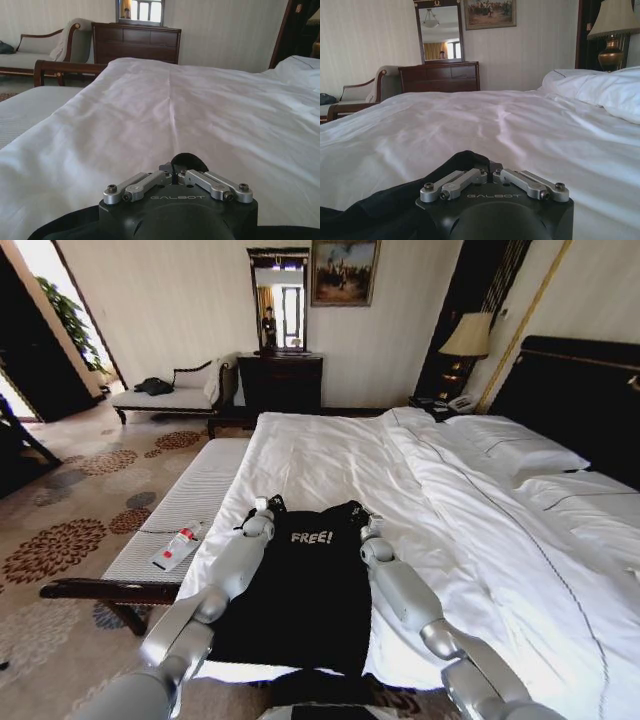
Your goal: Fold the clothes on the bed.
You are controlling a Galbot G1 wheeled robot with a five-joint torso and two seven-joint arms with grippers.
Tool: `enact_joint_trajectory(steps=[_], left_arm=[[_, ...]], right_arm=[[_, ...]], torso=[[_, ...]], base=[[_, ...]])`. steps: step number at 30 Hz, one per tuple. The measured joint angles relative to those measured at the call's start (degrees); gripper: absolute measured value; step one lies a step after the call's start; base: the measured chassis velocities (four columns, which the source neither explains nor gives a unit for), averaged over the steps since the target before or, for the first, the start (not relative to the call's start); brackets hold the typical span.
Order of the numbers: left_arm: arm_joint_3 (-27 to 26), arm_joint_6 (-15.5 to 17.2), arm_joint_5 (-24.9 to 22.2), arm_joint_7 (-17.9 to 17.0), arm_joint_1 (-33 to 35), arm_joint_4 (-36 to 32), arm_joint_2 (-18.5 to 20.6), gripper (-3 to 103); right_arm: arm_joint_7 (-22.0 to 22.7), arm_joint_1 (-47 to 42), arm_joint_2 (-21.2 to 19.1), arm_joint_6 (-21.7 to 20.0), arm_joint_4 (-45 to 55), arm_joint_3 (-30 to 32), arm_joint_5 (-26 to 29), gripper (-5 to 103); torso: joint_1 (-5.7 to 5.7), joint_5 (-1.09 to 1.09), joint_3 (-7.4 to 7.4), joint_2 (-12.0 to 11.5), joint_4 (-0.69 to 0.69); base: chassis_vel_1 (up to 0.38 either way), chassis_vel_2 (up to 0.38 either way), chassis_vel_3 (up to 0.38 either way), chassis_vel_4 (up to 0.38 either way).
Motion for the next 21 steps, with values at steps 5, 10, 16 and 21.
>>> enact_joint_trajectory(steps=[5,10,16,21], left_arm=[[-0.7,1.2,-0.1,-0.8,-0.5,1.6,-0.6,1],[-2.0,2.1,-0.6,-2.1,-0.5,2.4,-0.2,1],[-2.3,2.2,-0.8,-2.2,0.2,2.1,0.7,1],[-2.1,2.4,-1.0,-2.3,0.7,1.4,1.0,1]], right_arm=[[1.8,0.0,1.1,-1.9,-1.3,0.1,-0.3,0],[3.8,-0.1,1.3,-3.4,-1.6,0.7,0.0,0],[3.9,-1.0,0.6,-3.6,-0.8,0.9,0.0,0],[4.3,-1.4,0.7,-3.9,-0.6,0.9,-0.1,0]], torso=[[0.0,0.0,0.0,0.0,-0.01],[-0.01,-0.01,-0.01,0.0,0.02],[-0.01,-0.01,-0.01,0.0,-0.01],[-0.01,-0.01,-0.01,0.0,0.0]], base=[[0.0,0.0,0.0,0.0],[0.0,0.0,0.0,0.0],[0.0,0.0,0.0,0.0],[0.0,0.0,0.0,0.0]])
